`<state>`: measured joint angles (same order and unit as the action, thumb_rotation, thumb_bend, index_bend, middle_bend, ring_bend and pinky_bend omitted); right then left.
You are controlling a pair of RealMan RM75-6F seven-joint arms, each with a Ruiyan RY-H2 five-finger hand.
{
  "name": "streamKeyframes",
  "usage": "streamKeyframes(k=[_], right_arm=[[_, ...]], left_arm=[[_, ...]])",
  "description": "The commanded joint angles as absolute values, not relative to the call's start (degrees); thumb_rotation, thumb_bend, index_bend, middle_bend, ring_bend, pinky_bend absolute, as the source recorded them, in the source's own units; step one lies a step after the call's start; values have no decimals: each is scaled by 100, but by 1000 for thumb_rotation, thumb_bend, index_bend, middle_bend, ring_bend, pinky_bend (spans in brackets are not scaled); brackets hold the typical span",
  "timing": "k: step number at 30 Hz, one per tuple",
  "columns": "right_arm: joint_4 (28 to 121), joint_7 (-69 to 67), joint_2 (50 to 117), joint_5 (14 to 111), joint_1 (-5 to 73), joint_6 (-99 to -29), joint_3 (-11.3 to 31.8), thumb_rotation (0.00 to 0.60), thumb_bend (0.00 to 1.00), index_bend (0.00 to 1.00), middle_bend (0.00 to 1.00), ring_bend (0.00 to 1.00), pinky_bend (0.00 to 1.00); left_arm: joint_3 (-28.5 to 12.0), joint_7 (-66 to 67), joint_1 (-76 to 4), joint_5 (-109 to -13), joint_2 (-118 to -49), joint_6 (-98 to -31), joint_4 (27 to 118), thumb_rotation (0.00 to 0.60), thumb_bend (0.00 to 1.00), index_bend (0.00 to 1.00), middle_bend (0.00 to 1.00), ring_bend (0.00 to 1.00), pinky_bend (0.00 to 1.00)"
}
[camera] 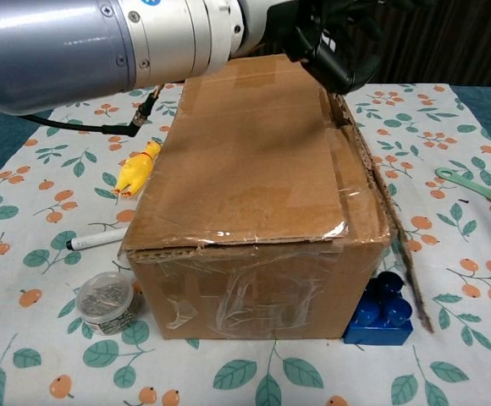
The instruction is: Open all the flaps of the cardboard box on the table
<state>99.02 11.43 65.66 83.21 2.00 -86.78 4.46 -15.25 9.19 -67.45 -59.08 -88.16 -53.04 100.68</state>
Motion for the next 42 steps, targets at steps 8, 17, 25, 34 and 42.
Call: streamKeyframes(k=[8, 17, 25, 34, 42], right_arm=[[9890, 1148, 6562, 8296, 210, -8649, 445, 600, 88, 0, 16, 37, 151], [9850, 1192, 6580, 8220, 243, -8560, 451, 600, 88, 0, 16, 37, 151], [9749, 1076, 6589, 8183, 329, -8379, 450, 600, 88, 0, 20, 38, 151], [9645, 549, 6127, 7855, 898, -7784, 1020, 600, 88, 0, 28, 46, 150], [9988, 649, 5504, 7536, 1588, -6906, 1440, 600, 88, 0, 66, 71, 151]], left_arm=[[-1487, 2808, -6699, -5471, -8243, -6120, 10411, 600, 592, 147, 67, 107, 185], [-1201, 3753, -6234, -5645, -7141, -6728, 11003, 600, 592, 149, 81, 107, 185], [-846, 3626, -5424, -5739, -6107, -7171, 11642, 600, 592, 150, 90, 107, 185], [-232, 2390, -4195, -6768, -5380, -7732, 11884, 600, 587, 151, 92, 107, 185], [114, 1570, -3357, -7366, -5263, -8094, 11226, 600, 586, 153, 91, 105, 179]])
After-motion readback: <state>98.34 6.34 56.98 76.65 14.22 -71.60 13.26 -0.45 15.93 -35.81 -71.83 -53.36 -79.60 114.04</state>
